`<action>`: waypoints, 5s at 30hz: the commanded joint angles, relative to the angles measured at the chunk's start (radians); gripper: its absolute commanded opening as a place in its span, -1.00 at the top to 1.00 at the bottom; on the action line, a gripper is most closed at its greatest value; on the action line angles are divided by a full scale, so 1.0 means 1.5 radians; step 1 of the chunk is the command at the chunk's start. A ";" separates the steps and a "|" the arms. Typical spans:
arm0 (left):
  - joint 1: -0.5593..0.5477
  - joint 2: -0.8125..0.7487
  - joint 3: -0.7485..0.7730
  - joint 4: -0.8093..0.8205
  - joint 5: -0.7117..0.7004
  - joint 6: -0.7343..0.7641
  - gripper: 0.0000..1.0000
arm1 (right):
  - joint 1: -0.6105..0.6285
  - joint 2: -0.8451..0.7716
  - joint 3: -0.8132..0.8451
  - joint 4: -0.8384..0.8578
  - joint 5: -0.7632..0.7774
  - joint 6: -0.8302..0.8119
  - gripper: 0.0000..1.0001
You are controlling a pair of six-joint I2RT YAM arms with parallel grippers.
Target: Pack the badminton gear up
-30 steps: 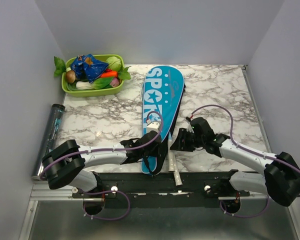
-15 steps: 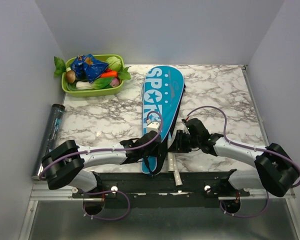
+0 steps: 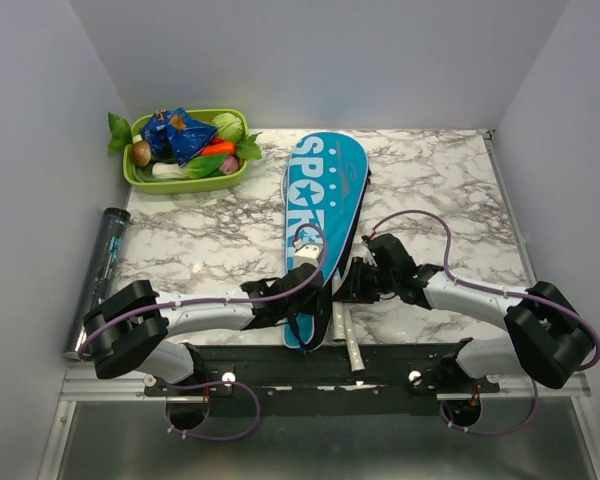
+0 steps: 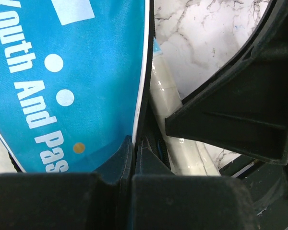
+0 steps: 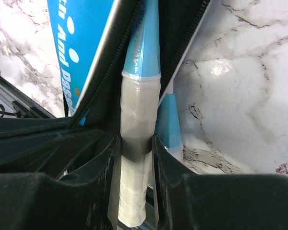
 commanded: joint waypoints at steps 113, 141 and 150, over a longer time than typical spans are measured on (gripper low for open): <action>-0.019 -0.103 -0.208 -0.044 -0.253 -0.231 1.00 | 0.058 0.125 0.056 0.172 0.031 0.058 -0.36; -0.022 -0.380 -0.104 -0.281 -0.292 -0.123 0.42 | 0.057 0.169 0.242 -0.201 0.292 -0.177 -0.29; -0.023 -0.308 -0.037 -0.275 -0.277 -0.086 0.34 | 0.058 0.248 0.280 -0.216 0.303 -0.191 -0.04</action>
